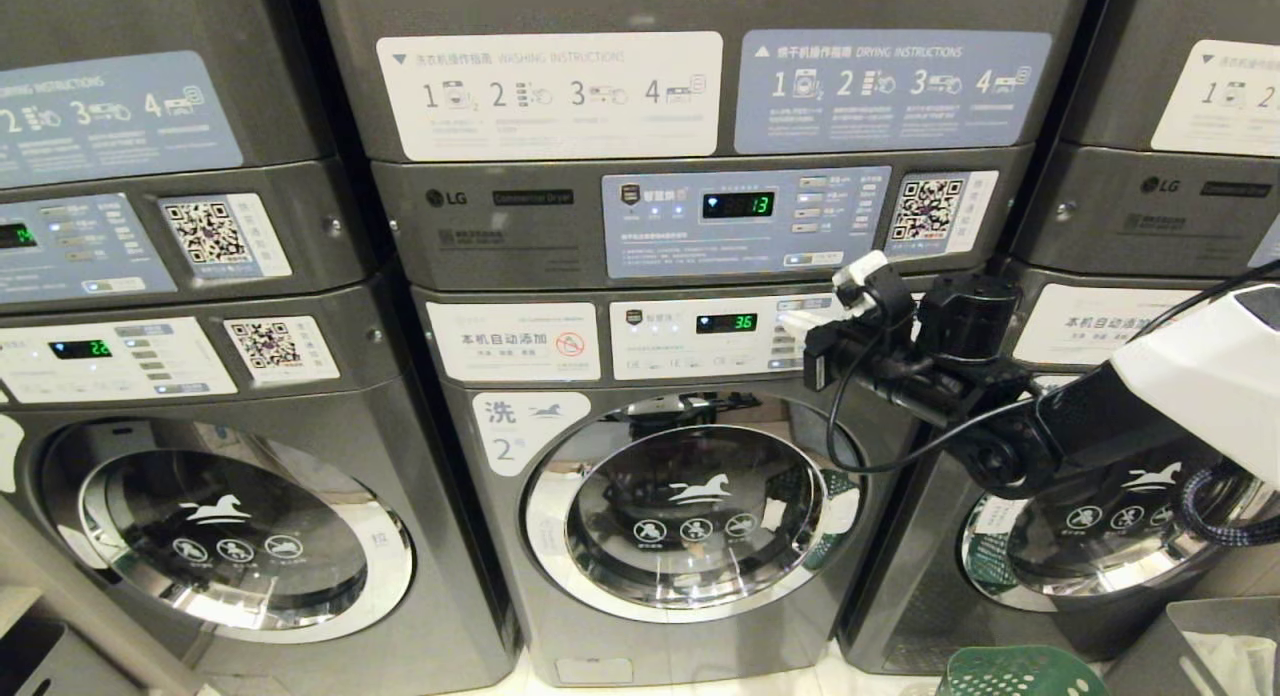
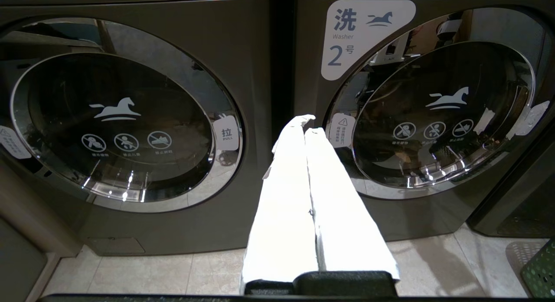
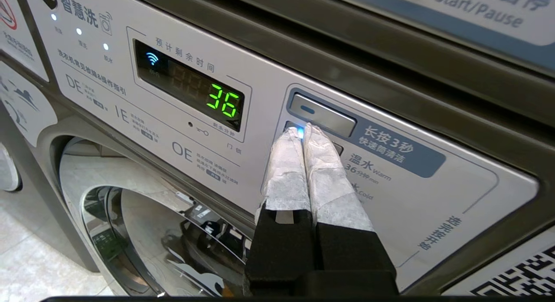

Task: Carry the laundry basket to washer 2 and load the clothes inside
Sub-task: Press the washing machine switch

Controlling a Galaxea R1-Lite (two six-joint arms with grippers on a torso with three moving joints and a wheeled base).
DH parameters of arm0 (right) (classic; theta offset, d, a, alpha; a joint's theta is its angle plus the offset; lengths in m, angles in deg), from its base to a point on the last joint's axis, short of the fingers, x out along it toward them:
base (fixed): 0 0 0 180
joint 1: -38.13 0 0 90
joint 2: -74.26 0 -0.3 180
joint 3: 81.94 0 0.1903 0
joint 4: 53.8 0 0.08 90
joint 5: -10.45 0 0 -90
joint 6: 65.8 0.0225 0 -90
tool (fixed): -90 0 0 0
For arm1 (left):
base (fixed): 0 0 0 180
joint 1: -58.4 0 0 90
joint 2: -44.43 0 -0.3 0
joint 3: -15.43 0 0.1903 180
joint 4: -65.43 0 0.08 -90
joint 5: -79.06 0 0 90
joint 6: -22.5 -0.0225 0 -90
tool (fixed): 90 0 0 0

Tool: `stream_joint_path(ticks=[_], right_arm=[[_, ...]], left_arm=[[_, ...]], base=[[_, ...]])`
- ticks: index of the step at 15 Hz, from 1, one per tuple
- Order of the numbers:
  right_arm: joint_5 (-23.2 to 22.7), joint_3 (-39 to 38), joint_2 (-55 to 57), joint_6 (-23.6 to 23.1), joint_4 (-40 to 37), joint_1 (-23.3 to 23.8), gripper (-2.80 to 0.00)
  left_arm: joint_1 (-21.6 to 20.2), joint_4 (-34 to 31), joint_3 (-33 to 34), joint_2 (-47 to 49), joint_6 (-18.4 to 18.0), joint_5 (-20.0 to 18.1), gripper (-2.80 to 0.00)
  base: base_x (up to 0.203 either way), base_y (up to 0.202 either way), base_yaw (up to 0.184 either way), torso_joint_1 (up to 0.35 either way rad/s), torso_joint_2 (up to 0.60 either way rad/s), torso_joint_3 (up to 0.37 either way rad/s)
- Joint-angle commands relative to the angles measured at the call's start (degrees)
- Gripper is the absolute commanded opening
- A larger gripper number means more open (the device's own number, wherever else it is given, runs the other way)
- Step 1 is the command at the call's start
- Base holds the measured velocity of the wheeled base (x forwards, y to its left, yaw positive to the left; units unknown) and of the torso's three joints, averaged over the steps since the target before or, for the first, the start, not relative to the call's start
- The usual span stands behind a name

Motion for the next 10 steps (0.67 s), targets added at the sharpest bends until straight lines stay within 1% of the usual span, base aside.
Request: stream_joint_path(ticks=[1, 4, 7, 10], right_arm=[[0.0, 0.2, 0.5, -0.1, 0.3, 0.0, -2.8], [0.0, -2.5, -3.1, -0.1, -1.4, -0.3, -2.8], [-0.3, -10.5, -9.1, -0.1, -2.9, -1.9, -2.8], [-0.3, -16.2, -10.1, -0.2, -3.0, -2.6, -2.8]], left_arm=[[0.0, 0.0, 0.4, 0.1, -0.1, 0.0, -2.8], [0.0, 0.0, 0.4, 0.1, 0.0, 0.0, -2.8], [0.0, 0.0, 0.4, 0.1, -0.1, 0.0, -2.8], [0.0, 0.0, 0.4, 0.1, 0.0, 0.0, -2.8]], base=[[0.0, 0.0, 0.0, 0.0, 0.0, 0.0], [0.0, 0.0, 0.0, 0.0, 0.0, 0.0], [0.0, 0.0, 0.0, 0.0, 0.0, 0.0], [0.0, 0.0, 0.0, 0.0, 0.0, 0.0]])
